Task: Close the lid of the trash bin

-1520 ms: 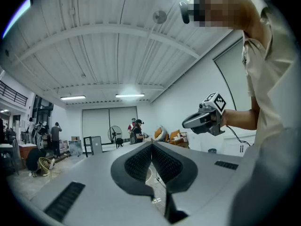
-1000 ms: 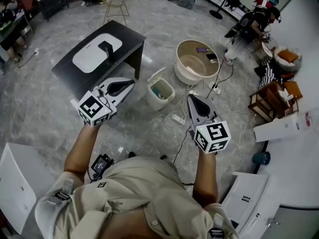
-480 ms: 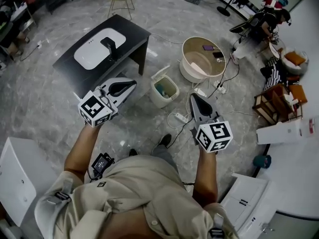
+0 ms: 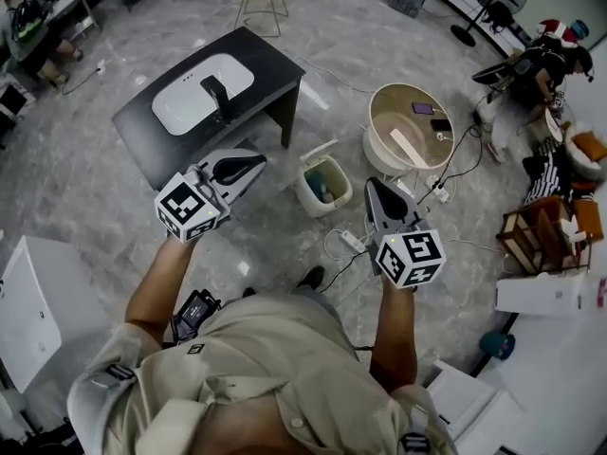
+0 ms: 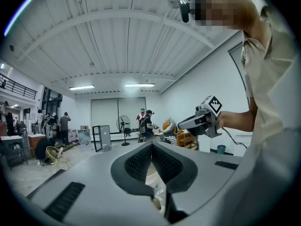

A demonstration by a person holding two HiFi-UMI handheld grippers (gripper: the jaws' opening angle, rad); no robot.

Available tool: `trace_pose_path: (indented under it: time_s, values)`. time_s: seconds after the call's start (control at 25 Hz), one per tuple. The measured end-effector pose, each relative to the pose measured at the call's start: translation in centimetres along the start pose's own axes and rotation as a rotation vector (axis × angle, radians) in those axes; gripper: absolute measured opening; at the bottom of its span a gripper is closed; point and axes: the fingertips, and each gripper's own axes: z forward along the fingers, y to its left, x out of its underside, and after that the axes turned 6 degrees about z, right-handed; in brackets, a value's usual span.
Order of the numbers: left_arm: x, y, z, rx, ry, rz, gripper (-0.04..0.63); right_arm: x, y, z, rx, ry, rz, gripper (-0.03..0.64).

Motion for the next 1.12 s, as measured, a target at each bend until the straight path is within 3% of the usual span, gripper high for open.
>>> trace_pose_path:
  time_s: [0.56,1.12]
  values:
    - [-0.2,1.6,11.2,-0.074,0.06,-0.023,0.017,-2.5,-11.6,3.7,-0.1,0.017,0.009,0.025]
    - [0.4,0.7,21.8,0.017,0.103,0.0,0.017,0.3,-20.9,3.7,-0.049,0.014,0.099,0.025]
